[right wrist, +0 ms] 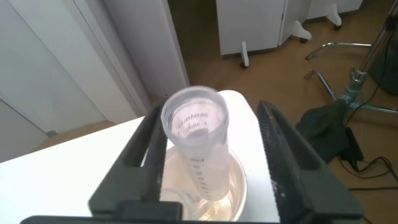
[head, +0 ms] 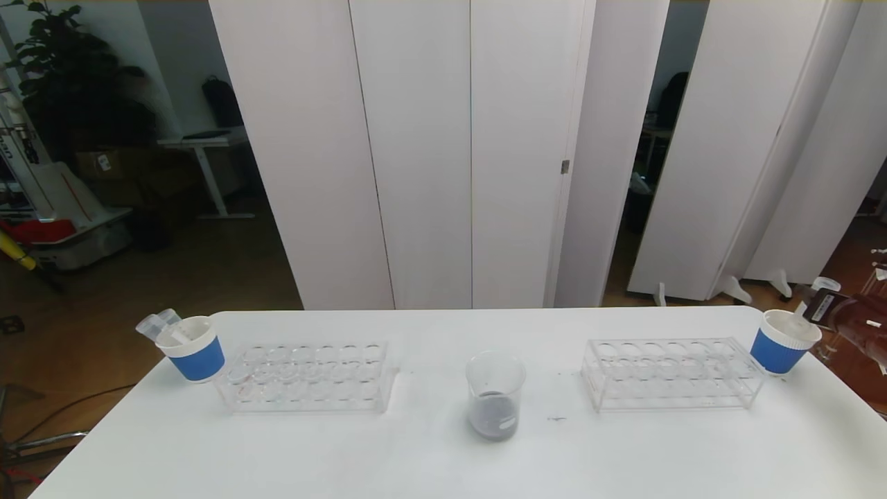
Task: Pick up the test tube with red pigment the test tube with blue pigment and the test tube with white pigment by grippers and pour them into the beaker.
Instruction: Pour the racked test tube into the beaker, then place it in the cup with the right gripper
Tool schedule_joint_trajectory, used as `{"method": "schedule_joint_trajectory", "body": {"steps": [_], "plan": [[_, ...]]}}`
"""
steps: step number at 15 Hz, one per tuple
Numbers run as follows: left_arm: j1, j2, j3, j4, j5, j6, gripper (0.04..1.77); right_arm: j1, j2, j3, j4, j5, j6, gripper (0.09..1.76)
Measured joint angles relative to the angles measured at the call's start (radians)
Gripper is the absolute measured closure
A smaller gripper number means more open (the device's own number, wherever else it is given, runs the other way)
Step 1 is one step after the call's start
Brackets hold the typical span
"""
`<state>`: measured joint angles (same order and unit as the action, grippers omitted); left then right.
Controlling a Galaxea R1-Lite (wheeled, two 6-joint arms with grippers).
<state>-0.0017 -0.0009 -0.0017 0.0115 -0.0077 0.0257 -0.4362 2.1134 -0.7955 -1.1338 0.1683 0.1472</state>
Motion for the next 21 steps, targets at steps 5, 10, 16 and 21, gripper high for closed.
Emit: {"method": "schedule_joint_trajectory", "body": {"steps": [5, 10, 16, 21], "plan": [[0.000, 0.000, 0.000, 0.000, 0.000, 0.000, 0.06, 0.000, -0.004, 0.002, -0.002, -0.001, -0.001, 0.10], [0.000, 0.000, 0.000, 0.000, 0.000, 0.000, 0.06, -0.003, -0.079, -0.040, 0.011, 0.017, 0.000, 0.10], [0.000, 0.000, 0.000, 0.000, 0.000, 0.000, 0.06, -0.001, -0.338, -0.092, 0.243, 0.073, -0.003, 0.10], [0.000, 0.000, 0.000, 0.000, 0.000, 0.000, 0.06, 0.019, -0.682, -0.107, 0.538, 0.165, -0.003, 0.10]]}}
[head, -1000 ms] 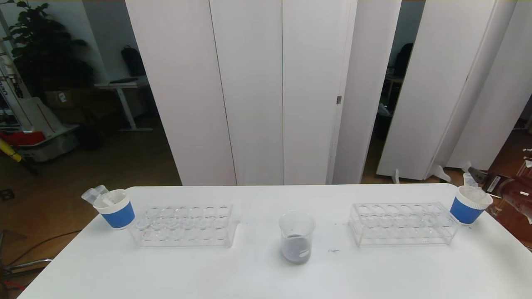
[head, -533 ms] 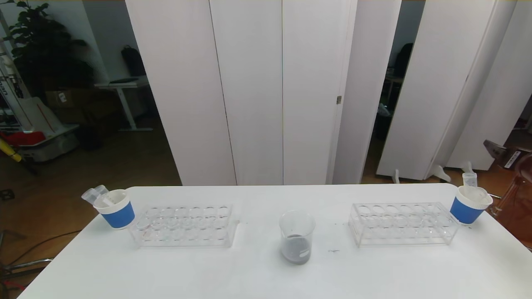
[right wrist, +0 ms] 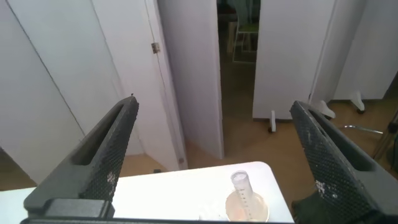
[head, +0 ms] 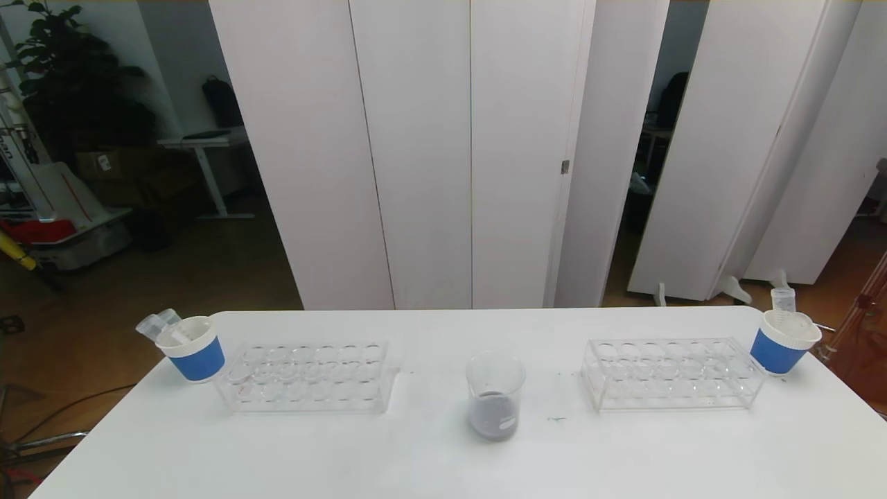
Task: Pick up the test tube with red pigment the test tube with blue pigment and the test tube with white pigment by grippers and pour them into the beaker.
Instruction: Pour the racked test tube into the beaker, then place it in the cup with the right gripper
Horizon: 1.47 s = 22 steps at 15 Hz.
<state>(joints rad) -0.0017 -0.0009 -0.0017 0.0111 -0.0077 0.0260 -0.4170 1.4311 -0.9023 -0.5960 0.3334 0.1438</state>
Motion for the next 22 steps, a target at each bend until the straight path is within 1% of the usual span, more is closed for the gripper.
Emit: {"method": "schedule_joint_trajectory", "body": {"steps": [3, 7, 9, 11, 15, 19, 22], "plan": [[0.000, 0.000, 0.000, 0.000, 0.000, 0.000, 0.06, 0.068, -0.212, 0.007, 0.207, 0.002, -0.005, 0.10], [0.000, 0.000, 0.000, 0.000, 0.000, 0.000, 0.06, 0.238, -0.484, 0.040, 0.453, -0.052, -0.013, 0.10], [0.000, 0.000, 0.000, 0.000, 0.000, 0.000, 0.06, 0.283, -0.631, 0.091, 0.536, -0.065, -0.021, 0.10], [0.000, 0.000, 0.000, 0.000, 0.000, 0.000, 0.06, 0.309, -0.771, 0.191, 0.589, -0.085, -0.026, 0.10], [0.000, 0.000, 0.000, 0.000, 0.000, 0.000, 0.06, 0.366, -1.034, 0.454, 0.630, -0.143, -0.041, 0.10], [0.000, 0.000, 0.000, 0.000, 0.000, 0.000, 0.06, 0.399, -1.210, 0.670, 0.629, -0.248, -0.056, 0.10], [0.000, 0.000, 0.000, 0.000, 0.000, -0.001, 0.06, 0.415, -1.341, 0.797, 0.643, -0.266, -0.079, 0.10]]}}
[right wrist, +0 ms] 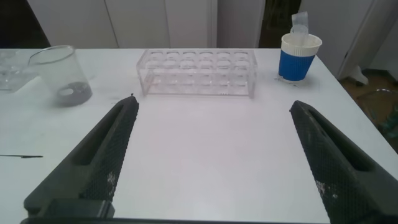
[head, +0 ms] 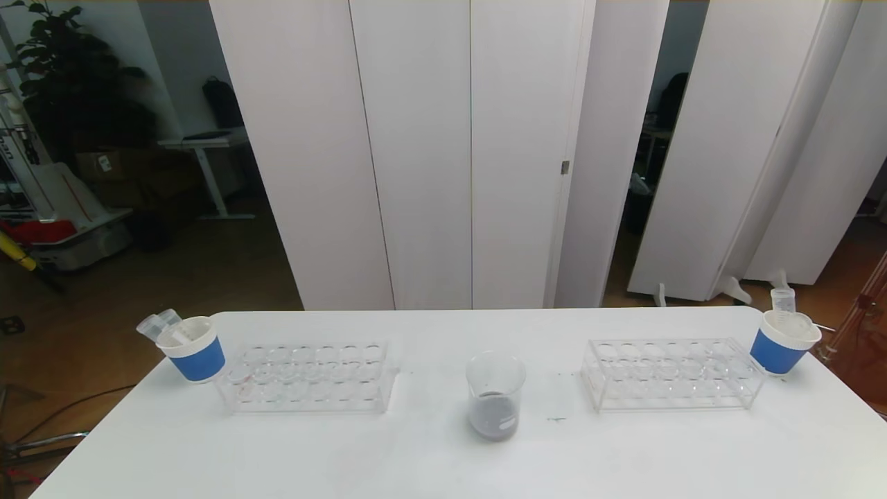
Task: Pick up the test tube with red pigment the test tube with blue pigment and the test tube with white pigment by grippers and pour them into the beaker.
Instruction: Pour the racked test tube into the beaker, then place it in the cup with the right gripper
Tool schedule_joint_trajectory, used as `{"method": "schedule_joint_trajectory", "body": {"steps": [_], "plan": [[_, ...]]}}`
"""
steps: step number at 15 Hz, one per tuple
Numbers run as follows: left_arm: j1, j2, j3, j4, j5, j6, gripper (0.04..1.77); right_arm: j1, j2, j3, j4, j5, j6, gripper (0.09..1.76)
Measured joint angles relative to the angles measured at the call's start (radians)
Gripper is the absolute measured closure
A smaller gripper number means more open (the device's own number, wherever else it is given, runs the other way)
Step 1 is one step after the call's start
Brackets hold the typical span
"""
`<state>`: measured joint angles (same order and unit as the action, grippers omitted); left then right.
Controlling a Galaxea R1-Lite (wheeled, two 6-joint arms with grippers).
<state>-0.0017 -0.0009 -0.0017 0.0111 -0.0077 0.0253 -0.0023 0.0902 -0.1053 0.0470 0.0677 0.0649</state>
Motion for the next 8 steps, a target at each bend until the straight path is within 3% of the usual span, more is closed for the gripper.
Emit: {"method": "schedule_joint_trajectory", "body": {"steps": [3, 8], "plan": [[0.000, 0.000, 0.000, 0.000, 0.000, 0.000, 0.06, 0.004, -0.067, 0.055, 0.019, -0.075, -0.018, 0.10], [0.000, 0.000, 0.000, 0.000, 0.000, 0.000, 0.06, 0.004, -0.090, 0.077, 0.010, -0.082, -0.023, 0.10]]}}
